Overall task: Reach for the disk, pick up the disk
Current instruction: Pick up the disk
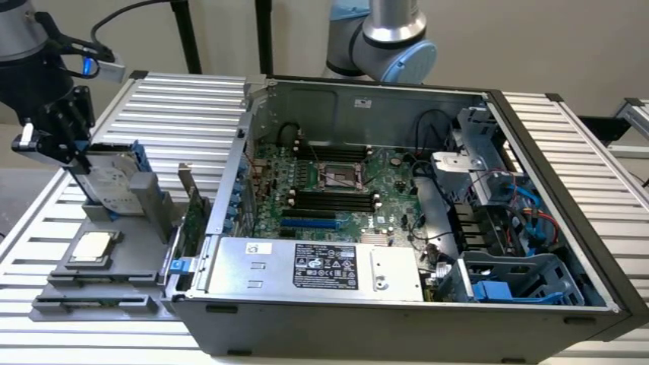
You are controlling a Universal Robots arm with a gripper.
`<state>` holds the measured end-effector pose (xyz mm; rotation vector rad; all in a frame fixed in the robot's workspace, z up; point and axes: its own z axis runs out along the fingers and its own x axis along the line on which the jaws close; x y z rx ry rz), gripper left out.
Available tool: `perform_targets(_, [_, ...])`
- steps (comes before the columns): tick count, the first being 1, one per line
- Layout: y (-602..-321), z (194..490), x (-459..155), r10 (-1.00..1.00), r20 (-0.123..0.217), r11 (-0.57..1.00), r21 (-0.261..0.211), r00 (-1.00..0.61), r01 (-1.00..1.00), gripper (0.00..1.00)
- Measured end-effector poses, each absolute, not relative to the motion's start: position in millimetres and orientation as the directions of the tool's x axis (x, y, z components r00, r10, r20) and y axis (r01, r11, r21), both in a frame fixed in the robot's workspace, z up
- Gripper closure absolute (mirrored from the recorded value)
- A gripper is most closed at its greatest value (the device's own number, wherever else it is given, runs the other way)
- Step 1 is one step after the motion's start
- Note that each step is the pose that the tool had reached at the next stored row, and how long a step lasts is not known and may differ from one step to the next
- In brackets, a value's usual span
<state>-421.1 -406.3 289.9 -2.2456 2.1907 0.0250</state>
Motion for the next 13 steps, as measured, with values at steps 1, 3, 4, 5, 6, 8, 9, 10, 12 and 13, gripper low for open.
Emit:
perform_targets(1, [-406.7, 290.0, -421.0, -1.000, -0.015, -0.024, 0.008, 0.024, -1.000, 0.67])
perform_targets(3, [-407.3, 290.0, -421.0, -1.000, -0.017, -0.023, 0.008, 0.023, -1.000, 0.67])
perform_targets(4, [-407.4, 290.0, -421.0, -1.000, -0.017, -0.023, 0.008, 0.023, -1.000, 0.67])
perform_targets(5, [-407.4, 290.0, -421.0, -1.000, -0.017, -0.023, 0.008, 0.023, -1.000, 0.67])
perform_targets(6, [-407.4, 290.0, -421.1, -1.000, -0.017, -0.023, 0.008, 0.023, -1.000, 0.67])
perform_targets(8, [-407.5, 289.9, -421.0, -1.000, -0.017, -0.023, 0.008, 0.023, -1.000, 0.67])
perform_targets(9, [-407.5, 289.9, -421.0, -1.000, -0.017, -0.023, 0.008, 0.023, -1.000, 0.67])
perform_targets(10, [-407.5, 289.9, -421.0, -1.000, -0.017, -0.023, 0.008, 0.023, -1.000, 0.67])
perform_targets(12, [-407.5, 289.9, -421.0, -1.000, -0.017, -0.023, 0.008, 0.023, -1.000, 0.67])
perform_targets(13, [-407.5, 289.9, -421.0, -1.000, -0.017, -0.023, 0.008, 0.023, -1.000, 0.67])
